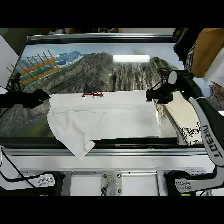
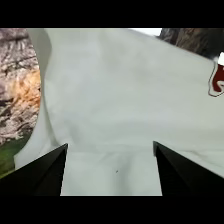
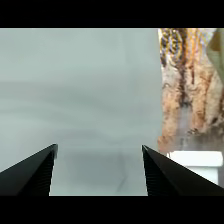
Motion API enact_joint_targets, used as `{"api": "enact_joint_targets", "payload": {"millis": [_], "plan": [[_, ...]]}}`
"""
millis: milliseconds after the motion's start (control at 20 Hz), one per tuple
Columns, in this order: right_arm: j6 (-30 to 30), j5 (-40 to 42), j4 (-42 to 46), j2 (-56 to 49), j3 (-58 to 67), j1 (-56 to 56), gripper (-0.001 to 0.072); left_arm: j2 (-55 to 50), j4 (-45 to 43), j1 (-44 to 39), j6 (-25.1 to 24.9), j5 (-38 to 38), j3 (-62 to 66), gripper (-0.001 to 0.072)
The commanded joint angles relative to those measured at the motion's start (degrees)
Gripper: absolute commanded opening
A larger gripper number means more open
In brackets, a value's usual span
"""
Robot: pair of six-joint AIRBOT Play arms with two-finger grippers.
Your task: Fold the clothes and pants, and hang the long-sleeved shirts on hangers.
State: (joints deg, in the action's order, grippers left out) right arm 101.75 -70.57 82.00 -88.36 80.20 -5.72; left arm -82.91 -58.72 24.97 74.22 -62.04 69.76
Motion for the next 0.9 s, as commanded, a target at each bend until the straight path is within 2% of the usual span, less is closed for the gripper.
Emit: {"api": "enact_joint_targets", "payload": {"millis": [0, 100, 200, 300, 450, 550, 650, 850], "plan": [[-3.4, -6.0, 2.4, 9.0, -2.2, 2.7, 0.0566, 7.7, -0.3, 1.7, 1.9, -2.5, -0.9, 0.0567], [-3.1, -6.8, 2.4, 15.9, -10.2, 5.0, 0.0567, 13.6, -0.2, 1.6, 1.9, -3.4, -7.4, 0.0567], [1.0, -5.7, 2.1, 22.7, -22.0, 7.7, 0.0567, 18.3, -0.2, 0.6, 2.3, -4.6, -15.3, 0.0567], [6.5, -1.1, 0.2, 28.8, -34.4, 10.8, 0.0567, 22.1, -0.2, -0.7, 3.3, -3.9, -22.6, 0.0567], [14.1, 10.0, -8.2, 34.0, -49.1, 14.9, 0.0567, 26.4, -0.2, -3.0, 3.3, -3.2, -30.1, 0.0567], [14.4, 18.0, -15.8, 34.4, -55.0, 15.0, 0.0567, 28.8, -0.2, -4.2, 3.4, -2.8, -33.3, 0.0567], [12.0, 25.3, -22.3, 33.9, -57.8, 13.1, 0.0566, 30.4, -0.2, -5.2, 4.2, -2.2, -35.1, 0.0567], [12.3, 31.4, -23.3, 30.7, -58.0, 8.0, 0.0566, 32.5, -0.1, -5.8, 4.3, -2.1, -36.4, 0.0567]]}}
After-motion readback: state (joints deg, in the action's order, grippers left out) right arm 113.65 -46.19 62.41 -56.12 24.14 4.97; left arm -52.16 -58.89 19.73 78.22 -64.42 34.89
